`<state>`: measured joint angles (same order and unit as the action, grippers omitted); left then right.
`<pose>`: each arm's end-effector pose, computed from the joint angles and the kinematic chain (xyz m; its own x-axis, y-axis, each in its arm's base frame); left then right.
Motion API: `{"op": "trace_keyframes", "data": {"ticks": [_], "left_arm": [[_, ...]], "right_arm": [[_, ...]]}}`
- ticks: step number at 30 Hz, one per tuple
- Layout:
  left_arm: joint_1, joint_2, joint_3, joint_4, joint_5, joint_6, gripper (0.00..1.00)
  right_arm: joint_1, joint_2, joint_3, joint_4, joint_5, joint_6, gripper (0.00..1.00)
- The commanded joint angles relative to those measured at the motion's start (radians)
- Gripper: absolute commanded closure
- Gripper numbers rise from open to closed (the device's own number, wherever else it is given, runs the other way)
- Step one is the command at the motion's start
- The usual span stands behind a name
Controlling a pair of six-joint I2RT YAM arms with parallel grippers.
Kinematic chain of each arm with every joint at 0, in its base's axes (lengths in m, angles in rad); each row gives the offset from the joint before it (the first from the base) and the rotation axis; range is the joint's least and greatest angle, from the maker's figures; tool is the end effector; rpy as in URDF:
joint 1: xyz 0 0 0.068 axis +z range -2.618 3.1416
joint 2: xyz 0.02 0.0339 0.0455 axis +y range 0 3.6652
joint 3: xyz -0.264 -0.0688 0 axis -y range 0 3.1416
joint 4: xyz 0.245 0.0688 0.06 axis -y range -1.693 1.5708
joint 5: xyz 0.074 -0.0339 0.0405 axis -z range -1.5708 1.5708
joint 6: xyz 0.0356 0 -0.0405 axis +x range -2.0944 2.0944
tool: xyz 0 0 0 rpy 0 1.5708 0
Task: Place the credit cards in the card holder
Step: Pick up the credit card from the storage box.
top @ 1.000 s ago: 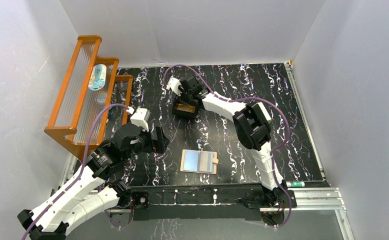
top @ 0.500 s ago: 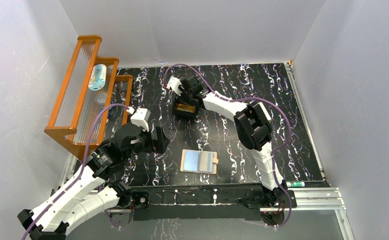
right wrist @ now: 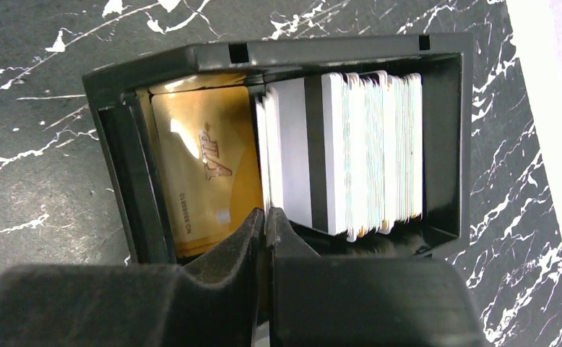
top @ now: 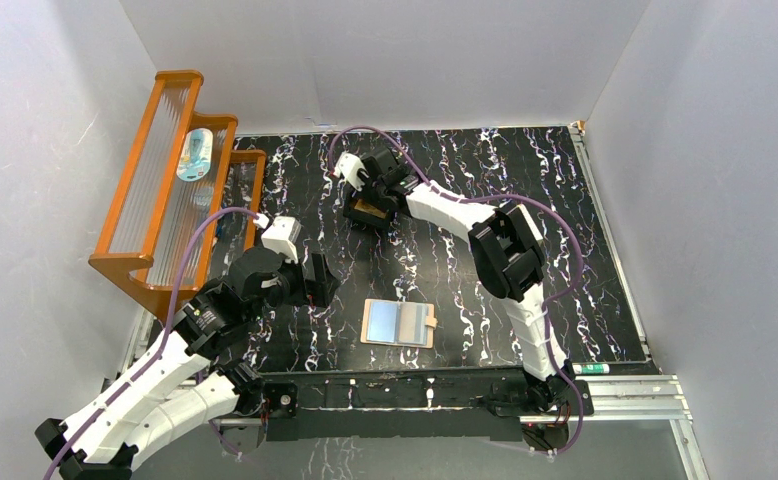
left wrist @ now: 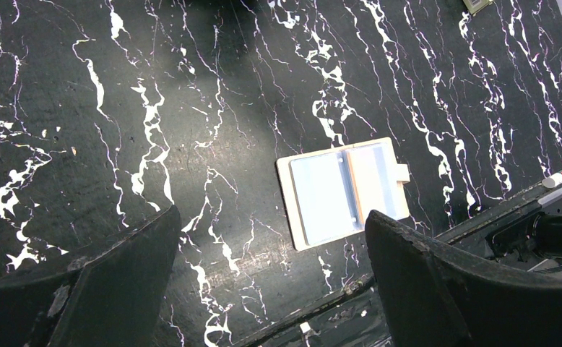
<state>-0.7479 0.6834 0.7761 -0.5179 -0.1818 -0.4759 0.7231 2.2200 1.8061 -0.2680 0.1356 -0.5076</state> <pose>0.1165 -0.0993 0.3177 -0.5199 -0.1323 -0.8439 0.3487 0.8690 -0.3511 0.3877 0.3358 0.2113 -0.1325 -0.7593 -0.6371 -0.7339 0.5072 -0.4518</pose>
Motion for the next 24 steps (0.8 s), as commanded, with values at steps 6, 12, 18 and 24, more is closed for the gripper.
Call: {"op": "trace_keyframes", "data": {"ticks": [6,12,18,24], "left_arm": [[0.002,-0.004,-0.008,0.000,0.010,0.000,0.01],[0.002,-0.002,-0.008,0.000,0.006,0.000,0.01],[0.002,0.015,-0.003,-0.008,-0.007,-0.009,0.01],[0.002,0.056,-0.003,-0.014,0.021,-0.127,0.01]], "right_arm": [[-0.031,-0.032,0.069,-0.005,-0.035,0.018,1.00],[-0.032,-0.063,0.096,-0.037,-0.091,0.085,1.00],[-0.032,-0.128,0.083,-0.058,-0.103,0.179,1.00],[-0.033,-0.270,-0.035,-0.013,-0.177,0.342,1.00]]}}
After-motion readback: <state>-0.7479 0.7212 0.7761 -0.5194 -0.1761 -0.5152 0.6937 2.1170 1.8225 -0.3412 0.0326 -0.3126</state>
